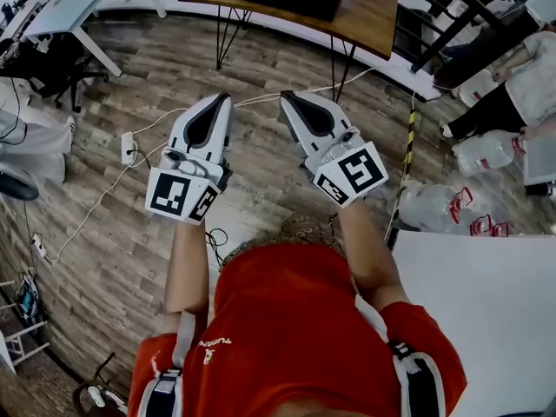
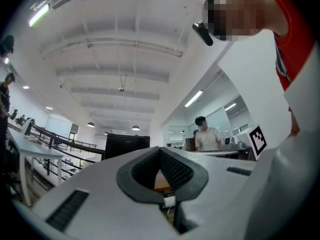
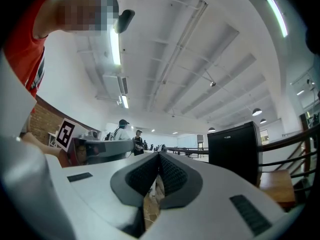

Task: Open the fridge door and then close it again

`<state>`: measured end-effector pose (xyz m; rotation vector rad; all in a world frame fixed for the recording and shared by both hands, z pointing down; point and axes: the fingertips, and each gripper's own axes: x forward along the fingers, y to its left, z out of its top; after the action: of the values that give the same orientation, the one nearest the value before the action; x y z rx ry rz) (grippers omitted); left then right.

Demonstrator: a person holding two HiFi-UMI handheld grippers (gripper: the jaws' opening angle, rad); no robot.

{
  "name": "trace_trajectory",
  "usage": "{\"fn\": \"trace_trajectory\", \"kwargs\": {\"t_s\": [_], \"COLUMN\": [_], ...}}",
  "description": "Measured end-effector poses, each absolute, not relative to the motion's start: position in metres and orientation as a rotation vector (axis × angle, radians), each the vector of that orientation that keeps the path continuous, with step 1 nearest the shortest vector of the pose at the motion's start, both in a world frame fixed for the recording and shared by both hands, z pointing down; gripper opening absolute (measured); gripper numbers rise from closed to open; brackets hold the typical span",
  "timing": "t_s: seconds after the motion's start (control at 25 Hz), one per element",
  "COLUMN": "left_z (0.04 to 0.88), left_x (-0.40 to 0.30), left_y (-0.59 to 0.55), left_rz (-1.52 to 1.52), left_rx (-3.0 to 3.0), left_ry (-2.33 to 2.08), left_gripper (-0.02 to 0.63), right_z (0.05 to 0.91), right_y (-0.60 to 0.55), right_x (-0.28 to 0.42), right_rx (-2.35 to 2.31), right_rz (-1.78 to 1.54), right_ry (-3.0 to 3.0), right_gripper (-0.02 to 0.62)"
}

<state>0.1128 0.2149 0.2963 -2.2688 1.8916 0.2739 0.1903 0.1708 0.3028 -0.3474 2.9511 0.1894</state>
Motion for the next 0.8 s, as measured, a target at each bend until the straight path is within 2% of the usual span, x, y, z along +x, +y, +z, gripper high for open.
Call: {"fn": "trace_trajectory", "kwargs": {"t_s": [0.48,0.8], "left_z": [0.304,0.304], "left_x": [0.049,-0.003], "left_y": [0.181,0.096], "left_rz": [0.267,0.233], "left_rx": [-2.250,-2.244], "left_ry": [1.920,1.937], "left_gripper": [0.009,0.009], "right_z": [0.312,0.309], "right_y": [0.130,0.042], "right_x": [0.131,0.081], "right_rx": [-0.335,-0.320], "right_rz": [0.176,0.181], "right_ry": [2.949,2.936], "right_gripper": [0.026,0.026]}}
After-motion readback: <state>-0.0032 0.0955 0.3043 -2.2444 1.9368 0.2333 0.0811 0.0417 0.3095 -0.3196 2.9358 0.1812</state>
